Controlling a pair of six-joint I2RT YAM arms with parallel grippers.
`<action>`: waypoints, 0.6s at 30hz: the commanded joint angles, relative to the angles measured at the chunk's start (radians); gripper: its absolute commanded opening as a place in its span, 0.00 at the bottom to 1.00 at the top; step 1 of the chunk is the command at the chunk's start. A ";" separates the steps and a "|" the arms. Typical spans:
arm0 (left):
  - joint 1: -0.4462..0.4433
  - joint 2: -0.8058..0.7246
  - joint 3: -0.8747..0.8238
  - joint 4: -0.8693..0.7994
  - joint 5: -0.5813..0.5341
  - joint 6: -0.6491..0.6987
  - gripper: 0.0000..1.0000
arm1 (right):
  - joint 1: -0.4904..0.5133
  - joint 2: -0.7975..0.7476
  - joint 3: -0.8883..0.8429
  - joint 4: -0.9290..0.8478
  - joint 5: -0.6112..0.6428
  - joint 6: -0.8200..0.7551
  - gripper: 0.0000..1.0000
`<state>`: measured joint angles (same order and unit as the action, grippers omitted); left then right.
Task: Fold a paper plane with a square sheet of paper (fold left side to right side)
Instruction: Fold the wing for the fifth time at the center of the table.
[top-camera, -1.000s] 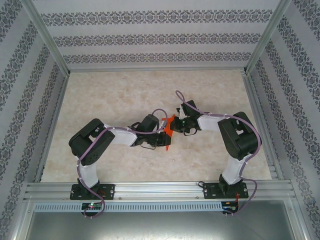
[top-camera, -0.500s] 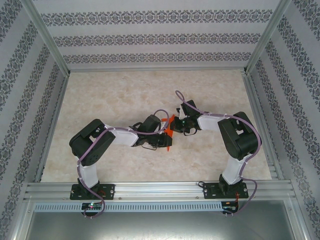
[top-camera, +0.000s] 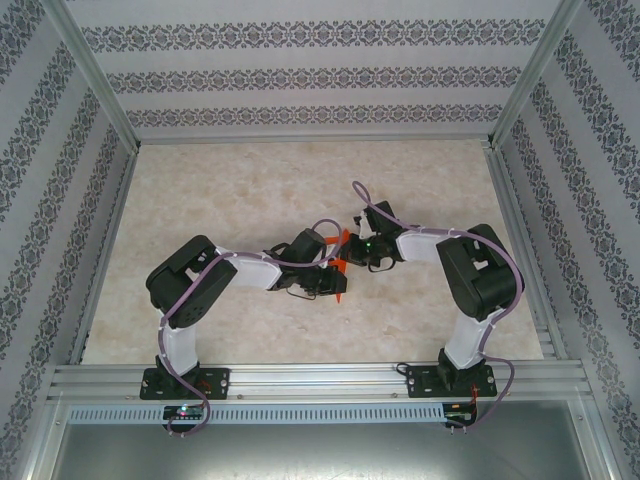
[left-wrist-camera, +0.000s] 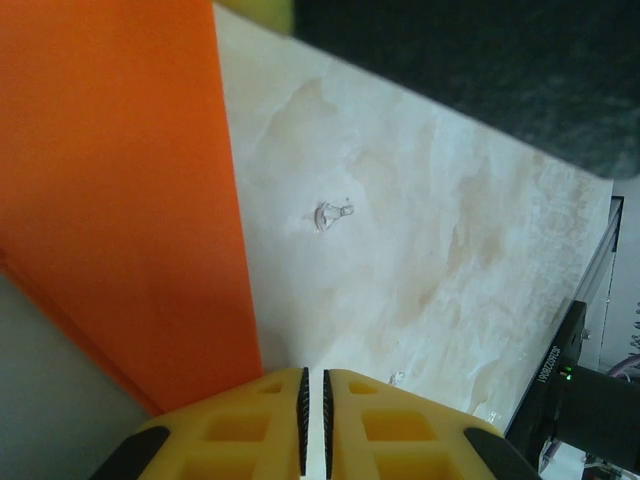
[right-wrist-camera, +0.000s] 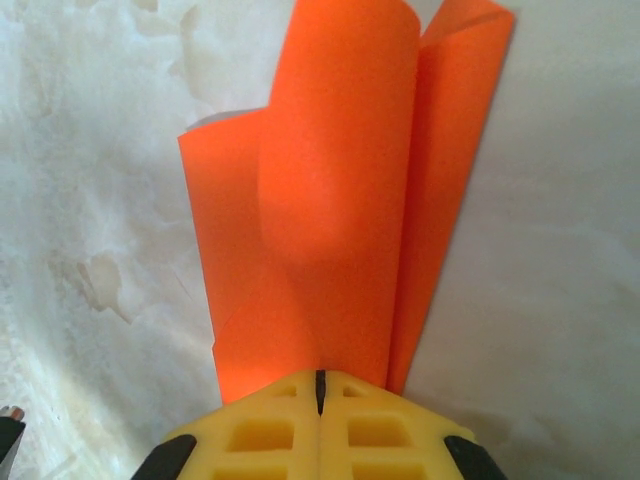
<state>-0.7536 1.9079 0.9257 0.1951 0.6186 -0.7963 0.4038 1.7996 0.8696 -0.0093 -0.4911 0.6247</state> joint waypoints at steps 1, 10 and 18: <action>-0.021 0.041 0.009 -0.066 -0.013 0.005 0.15 | -0.033 -0.048 -0.057 0.056 -0.055 0.014 0.00; -0.021 0.038 0.006 -0.068 -0.018 0.005 0.14 | -0.057 -0.193 -0.121 0.101 -0.121 -0.003 0.00; -0.021 0.037 0.006 -0.065 -0.018 0.004 0.14 | -0.003 -0.109 -0.089 0.127 -0.122 -0.001 0.00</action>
<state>-0.7536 1.9099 0.9295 0.1860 0.6163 -0.8009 0.3889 1.6512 0.7639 0.1020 -0.5945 0.6300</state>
